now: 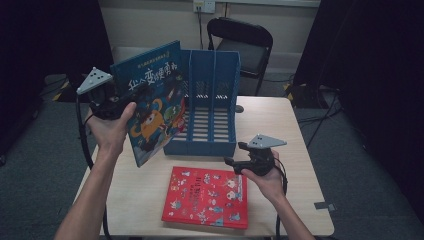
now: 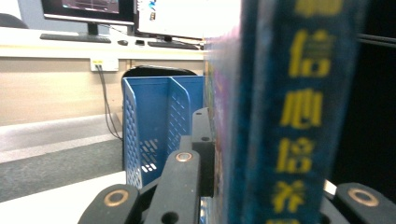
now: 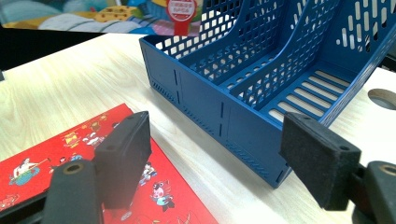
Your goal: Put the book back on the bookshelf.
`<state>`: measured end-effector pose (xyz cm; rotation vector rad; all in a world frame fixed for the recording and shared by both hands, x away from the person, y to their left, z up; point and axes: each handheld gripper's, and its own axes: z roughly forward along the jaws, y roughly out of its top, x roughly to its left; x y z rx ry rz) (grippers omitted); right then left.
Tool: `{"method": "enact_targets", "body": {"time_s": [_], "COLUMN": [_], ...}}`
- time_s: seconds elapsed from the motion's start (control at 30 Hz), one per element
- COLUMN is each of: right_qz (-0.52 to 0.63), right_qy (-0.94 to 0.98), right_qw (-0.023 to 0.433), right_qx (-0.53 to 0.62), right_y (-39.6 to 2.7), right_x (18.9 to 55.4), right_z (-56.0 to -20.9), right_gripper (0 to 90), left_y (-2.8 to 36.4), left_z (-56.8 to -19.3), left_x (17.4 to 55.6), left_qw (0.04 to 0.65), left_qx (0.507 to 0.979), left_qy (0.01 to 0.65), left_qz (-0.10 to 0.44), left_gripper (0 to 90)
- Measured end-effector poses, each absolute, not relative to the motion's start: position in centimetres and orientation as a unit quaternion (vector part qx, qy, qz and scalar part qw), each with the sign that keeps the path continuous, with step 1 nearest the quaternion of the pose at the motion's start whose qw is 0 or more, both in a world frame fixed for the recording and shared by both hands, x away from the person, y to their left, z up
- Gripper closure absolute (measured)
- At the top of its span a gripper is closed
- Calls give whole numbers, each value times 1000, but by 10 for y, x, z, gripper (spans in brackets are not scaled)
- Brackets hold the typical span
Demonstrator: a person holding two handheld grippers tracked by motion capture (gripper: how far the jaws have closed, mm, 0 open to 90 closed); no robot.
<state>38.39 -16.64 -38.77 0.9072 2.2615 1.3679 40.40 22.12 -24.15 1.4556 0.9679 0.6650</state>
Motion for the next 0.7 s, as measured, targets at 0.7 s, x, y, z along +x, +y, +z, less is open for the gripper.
{"method": "enact_targets", "body": {"time_s": [0.7], "right_qz": [480], "right_qy": [798], "right_qw": [167], "right_qx": [323], "right_y": [-169], "right_x": [385], "right_z": [-392], "right_gripper": [247], "left_y": [194], "left_z": [-258], "left_x": [450], "left_qw": [574], "left_qx": [601], "left_qy": [454], "left_qz": [321], "left_gripper": [835]}}
